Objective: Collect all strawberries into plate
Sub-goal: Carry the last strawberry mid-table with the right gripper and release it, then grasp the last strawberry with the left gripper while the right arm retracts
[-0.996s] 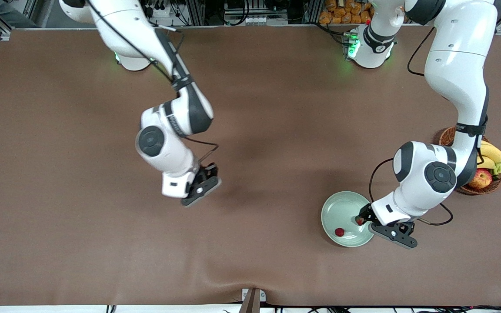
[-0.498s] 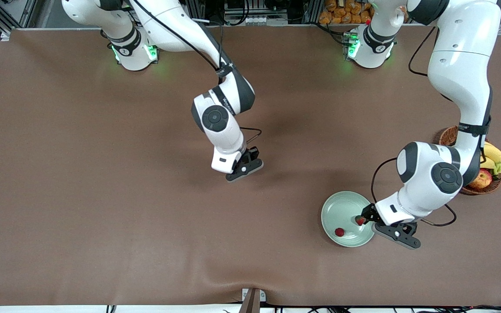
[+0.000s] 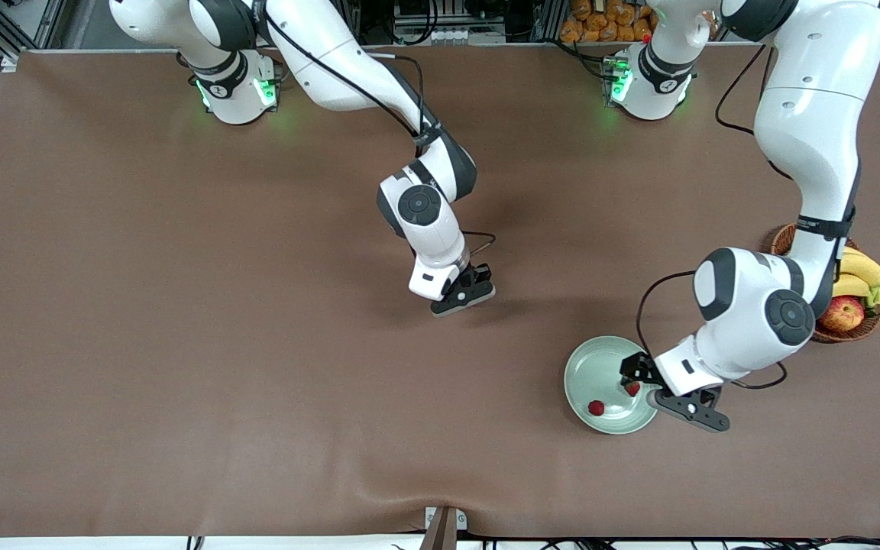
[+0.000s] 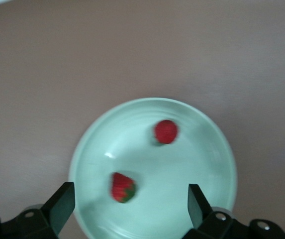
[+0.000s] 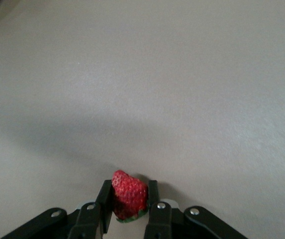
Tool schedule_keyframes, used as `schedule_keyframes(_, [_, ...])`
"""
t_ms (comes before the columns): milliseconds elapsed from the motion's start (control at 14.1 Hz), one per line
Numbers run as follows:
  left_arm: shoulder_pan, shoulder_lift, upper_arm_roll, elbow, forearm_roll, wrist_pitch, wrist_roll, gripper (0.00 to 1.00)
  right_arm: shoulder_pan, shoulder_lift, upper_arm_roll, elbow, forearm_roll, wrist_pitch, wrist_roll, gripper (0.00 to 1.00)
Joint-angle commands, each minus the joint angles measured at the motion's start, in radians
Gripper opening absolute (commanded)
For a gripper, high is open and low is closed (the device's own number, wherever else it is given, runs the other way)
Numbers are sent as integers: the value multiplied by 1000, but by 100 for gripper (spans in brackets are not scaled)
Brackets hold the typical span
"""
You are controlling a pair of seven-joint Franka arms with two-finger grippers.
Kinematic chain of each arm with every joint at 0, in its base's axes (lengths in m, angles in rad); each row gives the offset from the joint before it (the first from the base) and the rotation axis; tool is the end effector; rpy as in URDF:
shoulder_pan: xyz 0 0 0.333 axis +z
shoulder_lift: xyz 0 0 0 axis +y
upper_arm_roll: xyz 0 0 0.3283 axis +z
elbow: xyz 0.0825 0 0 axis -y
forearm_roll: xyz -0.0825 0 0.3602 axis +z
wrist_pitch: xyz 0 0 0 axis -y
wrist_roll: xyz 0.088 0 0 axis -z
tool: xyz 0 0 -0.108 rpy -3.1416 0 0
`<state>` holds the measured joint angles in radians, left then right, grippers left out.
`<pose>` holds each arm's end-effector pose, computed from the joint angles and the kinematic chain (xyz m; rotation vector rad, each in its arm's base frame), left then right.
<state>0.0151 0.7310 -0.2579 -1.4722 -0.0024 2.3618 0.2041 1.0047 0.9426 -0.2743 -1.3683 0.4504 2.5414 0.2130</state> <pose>0.7119 -0.1352 0.2959 2.9104 -0.5390 0.2631 0.5232 0.5352 0.2091 -2.8805 -0.4613 -0.2932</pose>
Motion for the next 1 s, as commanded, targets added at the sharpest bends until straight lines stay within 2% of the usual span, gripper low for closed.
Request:
schedule_keyframes(0, [-36, -39, 2, -23, -10, -70, -141, 100, -14, 13, -6, 54, -2, -10, 16, 100])
schedule_keyframes(213, [-62, -41, -1, -54, -7, -73, -192, 100, -49, -45, -14, 31, -7, -30, 16, 100])
schedule_keyframes(427, [-170, -51, 3, -71, 68, -73, -384, 100, -121, -132, -28, -17, -7, -97, 11, 100])
schedule_keyframes(569, [-233, -45, 0, -66, 136, -73, -478, 100, -141, -194, -89, -17, -7, -221, 6, 100])
schedule_keyframes(711, [-288, -42, 0, -60, 142, -72, -543, 100, -143, -263, -166, -17, -7, -378, -1, 100])
schedule_keyframes(925, [-369, -18, 2, -57, 139, -49, -580, 100, -141, -339, -259, -38, -7, -502, -58, 100])
